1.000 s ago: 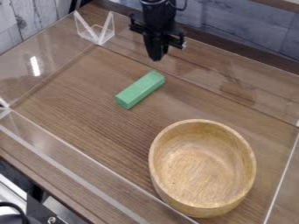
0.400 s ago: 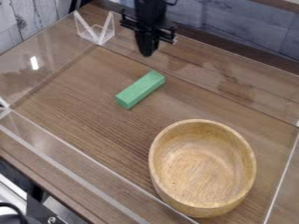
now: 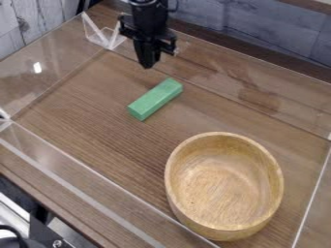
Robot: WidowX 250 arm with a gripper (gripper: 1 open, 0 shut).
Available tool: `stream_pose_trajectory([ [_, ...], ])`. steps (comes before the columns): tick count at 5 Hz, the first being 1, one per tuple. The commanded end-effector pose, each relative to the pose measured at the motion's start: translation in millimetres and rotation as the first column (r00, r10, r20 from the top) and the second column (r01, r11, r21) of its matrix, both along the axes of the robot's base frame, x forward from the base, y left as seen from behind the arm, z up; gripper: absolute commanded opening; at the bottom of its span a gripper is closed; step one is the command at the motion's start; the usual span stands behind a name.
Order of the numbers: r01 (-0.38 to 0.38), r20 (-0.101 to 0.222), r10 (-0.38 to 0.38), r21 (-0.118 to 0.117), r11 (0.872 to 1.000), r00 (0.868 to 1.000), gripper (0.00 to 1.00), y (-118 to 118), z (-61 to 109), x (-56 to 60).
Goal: Move green object from inside the wooden bowl to the table next to it
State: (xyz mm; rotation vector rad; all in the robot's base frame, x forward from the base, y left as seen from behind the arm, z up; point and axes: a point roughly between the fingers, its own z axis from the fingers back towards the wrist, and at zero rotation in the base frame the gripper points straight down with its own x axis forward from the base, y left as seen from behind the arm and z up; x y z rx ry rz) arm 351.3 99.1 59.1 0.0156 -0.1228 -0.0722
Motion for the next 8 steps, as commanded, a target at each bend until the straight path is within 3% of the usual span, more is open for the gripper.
stream_pose_trajectory([
  [1, -0.007, 0.047, 0.006, 0.021, 1.0, 0.999, 0.0, 6, 16.2, -1.2],
  [2, -0.02, 0.042, 0.019, 0.021, 1.0, 0.999, 0.0, 7, 15.7, -6.3],
  [3, -0.049, 0.039, 0.049, -0.007, 0.999, 0.998, 1.0, 20, 15.9, -9.6],
  [4, -0.006, 0.033, 0.008, -0.038, 0.999, 0.999, 1.0, 14, 18.4, -20.1],
  [5, 0.037, 0.036, -0.035, -0.054, 0.998, 0.999, 1.0, 7, 26.8, -30.8],
  [7, -0.052, 0.035, 0.055, -0.07, 0.996, 0.998, 1.0, 13, 54.2, -35.9],
  [8, -0.094, 0.032, 0.097, -0.071, 0.993, 0.995, 1.0, 0, 53.1, -47.2],
])
